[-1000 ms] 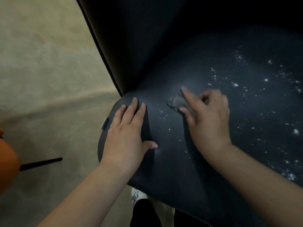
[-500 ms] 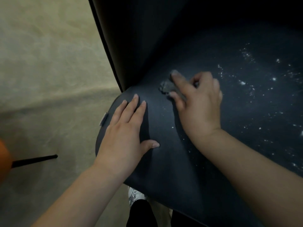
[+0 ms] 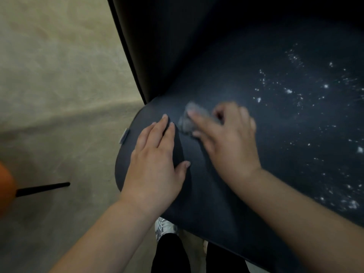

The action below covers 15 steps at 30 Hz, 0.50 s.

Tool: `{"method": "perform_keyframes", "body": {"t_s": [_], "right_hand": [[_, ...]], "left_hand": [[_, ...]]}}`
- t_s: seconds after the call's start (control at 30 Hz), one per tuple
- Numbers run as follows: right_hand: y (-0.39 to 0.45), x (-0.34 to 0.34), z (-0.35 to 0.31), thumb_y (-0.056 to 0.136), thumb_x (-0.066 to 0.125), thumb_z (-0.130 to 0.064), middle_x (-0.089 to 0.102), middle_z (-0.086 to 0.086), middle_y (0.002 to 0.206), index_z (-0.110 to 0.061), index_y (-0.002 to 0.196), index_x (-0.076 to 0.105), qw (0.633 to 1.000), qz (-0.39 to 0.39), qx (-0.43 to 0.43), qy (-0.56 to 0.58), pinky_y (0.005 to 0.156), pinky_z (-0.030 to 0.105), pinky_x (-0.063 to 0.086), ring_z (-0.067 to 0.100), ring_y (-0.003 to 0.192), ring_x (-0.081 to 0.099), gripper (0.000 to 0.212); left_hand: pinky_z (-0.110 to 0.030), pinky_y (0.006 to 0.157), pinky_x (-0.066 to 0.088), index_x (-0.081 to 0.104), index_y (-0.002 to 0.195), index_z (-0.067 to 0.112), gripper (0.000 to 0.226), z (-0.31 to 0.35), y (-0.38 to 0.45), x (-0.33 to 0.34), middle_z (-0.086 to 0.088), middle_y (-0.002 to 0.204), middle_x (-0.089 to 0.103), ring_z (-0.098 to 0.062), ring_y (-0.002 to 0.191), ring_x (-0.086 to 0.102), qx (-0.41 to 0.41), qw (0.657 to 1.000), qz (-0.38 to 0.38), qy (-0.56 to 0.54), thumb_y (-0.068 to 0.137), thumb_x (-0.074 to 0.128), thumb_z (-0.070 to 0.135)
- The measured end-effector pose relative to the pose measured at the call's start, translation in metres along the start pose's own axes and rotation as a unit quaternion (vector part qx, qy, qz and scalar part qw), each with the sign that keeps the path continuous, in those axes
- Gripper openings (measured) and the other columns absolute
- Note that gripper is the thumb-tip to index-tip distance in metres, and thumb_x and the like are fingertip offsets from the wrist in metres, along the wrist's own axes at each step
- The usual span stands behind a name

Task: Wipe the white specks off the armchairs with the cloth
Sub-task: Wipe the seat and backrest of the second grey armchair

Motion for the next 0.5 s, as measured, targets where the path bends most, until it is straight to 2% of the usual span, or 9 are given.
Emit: {"method": "perform_keyframes", "body": {"t_s": [0.1, 0.17, 0.27, 0.37, 0.5], "right_hand": [[-0.038, -0.017, 0.019, 0.086, 0.055, -0.037, 0.05, 0.009, 0.102, -0.035, 0.122, 0.064, 1.0, -0.019, -0.007, 0.007, 0.07, 0.037, 0.033, 0.027, 0.084, 0.041, 0.037], [-0.03, -0.026, 0.049, 0.087, 0.058, -0.033, 0.051, 0.015, 0.101, -0.035, 0.122, 0.064, 0.999, 0.008, 0.037, -0.006, 0.07, 0.041, 0.039, 0.032, 0.084, 0.044, 0.035], [-0.016, -0.035, 0.076, 0.087, 0.067, -0.023, 0.049, 0.016, 0.105, -0.034, 0.124, 0.062, 0.989, 0.06, 0.132, 0.0, 0.078, 0.046, 0.042, 0.035, 0.091, 0.045, 0.04], [-0.048, -0.031, 0.054, 0.086, 0.063, -0.024, 0.049, 0.016, 0.105, -0.033, 0.126, 0.062, 0.988, 0.064, 0.143, 0.011, 0.076, 0.043, 0.04, 0.032, 0.09, 0.044, 0.041], [-0.082, -0.018, 0.014, 0.088, 0.051, -0.035, 0.051, 0.009, 0.101, -0.035, 0.123, 0.064, 0.996, 0.013, 0.093, 0.013, 0.075, 0.032, 0.026, 0.023, 0.084, 0.037, 0.038]], "left_hand": [[-0.031, 0.115, 0.017, 0.025, 0.151, 0.017, 0.082, 0.005, -0.003, 0.001, 0.007, 0.159, 0.015, -0.015, 0.143, 0.01, 0.011, 1.0, 0.003, 0.009, 0.084, 0.067, 0.036], [-0.028, 0.112, 0.015, 0.031, 0.149, 0.015, 0.077, 0.011, -0.006, 0.004, 0.005, 0.156, 0.023, -0.014, 0.139, 0.013, 0.021, 1.0, 0.009, 0.007, 0.083, 0.068, 0.028], [-0.029, 0.109, 0.018, 0.038, 0.146, 0.011, 0.071, 0.019, -0.008, 0.007, 0.002, 0.152, 0.032, -0.017, 0.135, 0.019, 0.024, 0.999, 0.027, -0.008, 0.081, 0.067, 0.016], [-0.033, 0.11, 0.024, 0.04, 0.144, 0.009, 0.068, 0.024, -0.01, 0.01, -0.001, 0.151, 0.035, -0.021, 0.136, 0.025, 0.024, 0.999, 0.038, -0.013, 0.081, 0.066, 0.013], [-0.034, 0.108, 0.024, 0.041, 0.143, 0.007, 0.068, 0.026, -0.012, 0.014, -0.004, 0.149, 0.037, -0.023, 0.134, 0.027, 0.038, 0.999, 0.037, -0.006, 0.08, 0.066, 0.011]]}}
Point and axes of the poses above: each hand's wrist, its own y-axis towards the middle knuckle, its own x-axis out of the palm, z = x × y, the point moved 8 cm from there along y, towards the middle knuckle
